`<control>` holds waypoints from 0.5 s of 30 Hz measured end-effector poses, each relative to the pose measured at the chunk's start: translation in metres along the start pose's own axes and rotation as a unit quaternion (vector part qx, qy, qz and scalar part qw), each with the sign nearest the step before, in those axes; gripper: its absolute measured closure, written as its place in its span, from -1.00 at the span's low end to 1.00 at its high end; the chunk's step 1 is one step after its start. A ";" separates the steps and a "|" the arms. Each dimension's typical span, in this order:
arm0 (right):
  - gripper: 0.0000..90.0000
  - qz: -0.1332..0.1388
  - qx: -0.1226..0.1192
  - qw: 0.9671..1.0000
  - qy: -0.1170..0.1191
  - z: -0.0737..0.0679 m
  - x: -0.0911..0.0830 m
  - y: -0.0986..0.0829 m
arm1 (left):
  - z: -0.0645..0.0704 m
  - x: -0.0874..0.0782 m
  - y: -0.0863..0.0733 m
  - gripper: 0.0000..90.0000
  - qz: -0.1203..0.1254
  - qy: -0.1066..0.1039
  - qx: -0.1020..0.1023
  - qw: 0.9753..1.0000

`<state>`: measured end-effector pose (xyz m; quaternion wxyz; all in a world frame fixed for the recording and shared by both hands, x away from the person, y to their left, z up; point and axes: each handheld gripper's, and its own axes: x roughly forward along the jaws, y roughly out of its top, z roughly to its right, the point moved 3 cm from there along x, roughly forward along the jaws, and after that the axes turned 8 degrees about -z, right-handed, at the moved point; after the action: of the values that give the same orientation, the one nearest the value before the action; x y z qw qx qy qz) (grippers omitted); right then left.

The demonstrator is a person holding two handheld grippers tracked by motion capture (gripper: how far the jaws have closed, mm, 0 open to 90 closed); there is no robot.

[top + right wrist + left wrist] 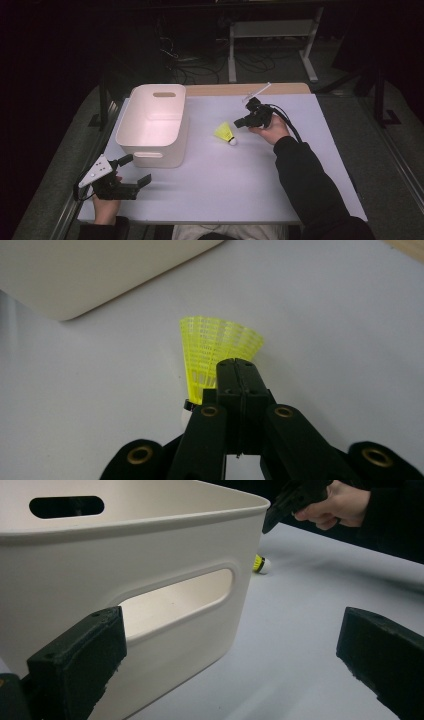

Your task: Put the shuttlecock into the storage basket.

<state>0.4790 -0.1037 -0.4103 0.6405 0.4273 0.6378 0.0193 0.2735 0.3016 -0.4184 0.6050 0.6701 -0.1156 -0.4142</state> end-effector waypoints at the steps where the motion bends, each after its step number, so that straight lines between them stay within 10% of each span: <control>1: 0.98 0.003 -0.002 1.000 -0.001 -0.001 -0.003 0.000 | 0.000 0.000 0.000 -1.00 0.000 0.000 0.000 1.000; 7: 0.93 0.004 -0.003 1.000 -0.004 -0.005 -0.013 0.001 | 0.000 0.000 0.000 -1.00 0.000 0.000 0.000 1.000; 15: 0.33 0.002 -0.001 0.999 -0.033 -0.013 -0.020 0.003 | 0.000 0.000 0.000 -1.00 0.000 0.000 0.000 1.000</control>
<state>0.4660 -0.1063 -0.3900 0.6617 0.4279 0.6157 0.0071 0.2733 0.3017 -0.4183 0.6050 0.6700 -0.1159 -0.4143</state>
